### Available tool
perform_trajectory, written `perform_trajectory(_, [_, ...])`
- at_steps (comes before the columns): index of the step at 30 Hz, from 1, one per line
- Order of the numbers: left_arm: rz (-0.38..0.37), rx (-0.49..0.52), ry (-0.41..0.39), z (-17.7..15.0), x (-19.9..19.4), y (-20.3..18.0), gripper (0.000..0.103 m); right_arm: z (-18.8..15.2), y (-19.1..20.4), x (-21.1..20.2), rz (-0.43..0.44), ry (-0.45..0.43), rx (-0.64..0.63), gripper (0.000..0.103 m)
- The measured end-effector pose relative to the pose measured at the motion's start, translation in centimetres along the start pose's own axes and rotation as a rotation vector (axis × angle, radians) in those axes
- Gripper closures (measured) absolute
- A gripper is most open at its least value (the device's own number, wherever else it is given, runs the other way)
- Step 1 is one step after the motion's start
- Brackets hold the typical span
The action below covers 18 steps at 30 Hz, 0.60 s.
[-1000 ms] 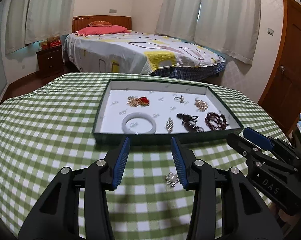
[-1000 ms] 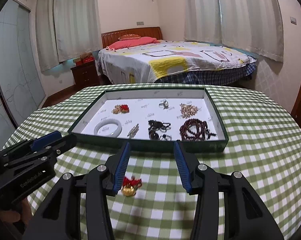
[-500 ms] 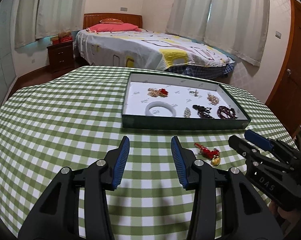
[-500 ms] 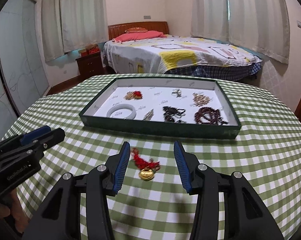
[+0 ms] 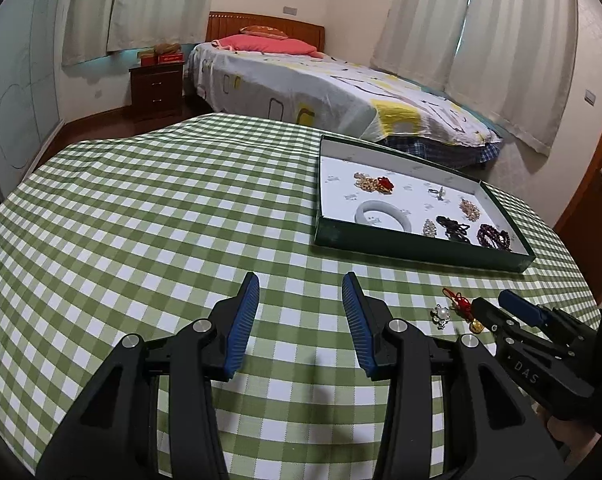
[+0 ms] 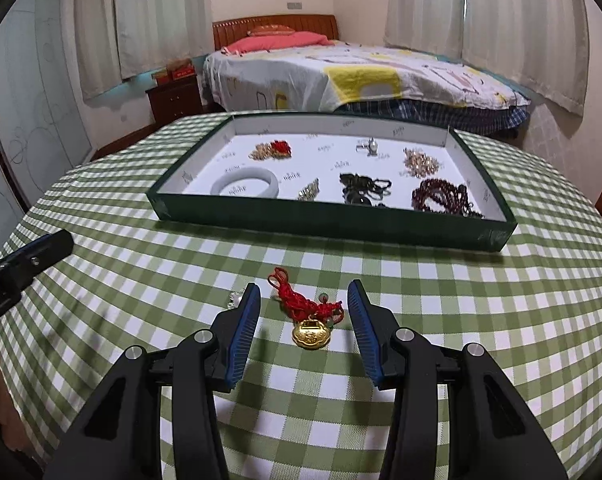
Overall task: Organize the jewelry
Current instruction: 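Grasp the red tassel gold pendant with the right tool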
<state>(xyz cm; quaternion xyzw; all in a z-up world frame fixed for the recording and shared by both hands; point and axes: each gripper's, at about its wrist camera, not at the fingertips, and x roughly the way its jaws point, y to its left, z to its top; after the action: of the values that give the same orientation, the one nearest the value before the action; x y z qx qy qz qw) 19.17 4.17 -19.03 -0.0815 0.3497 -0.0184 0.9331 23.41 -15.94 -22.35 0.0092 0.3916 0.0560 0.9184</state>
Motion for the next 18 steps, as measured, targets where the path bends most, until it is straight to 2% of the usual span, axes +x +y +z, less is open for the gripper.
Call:
perform_trajectory(10, [-0.005, 0.020, 0.012, -0.5, 0.4, -0.7, 0.061, -0.1, -1.0, 1.8, 0.001, 0.094, 0.028, 0.058])
perform_trajectory(12, [-0.004, 0.023, 0.012, -0.5, 0.4, -0.9, 0.061, -0.2, -1.3, 1.7, -0.002, 0.098, 0.031, 0.062])
perform_trajectory(13, [-0.004, 0.023, 0.013, -0.5, 0.4, -0.9, 0.061, -0.2, -1.4, 1.7, 0.000, 0.100, 0.030, 0.072])
perform_trajectory(14, [-0.004, 0.022, 0.012, -0.5, 0.4, -0.9, 0.061, -0.3, -1.6, 1.8, 0.001, 0.104, 0.030, 0.075])
perform_trajectory(18, [-0.002, 0.021, 0.017, -0.6, 0.5, -0.9, 0.061, -0.3, -2.2, 1.5, 0.001, 0.097, 0.038, 0.081])
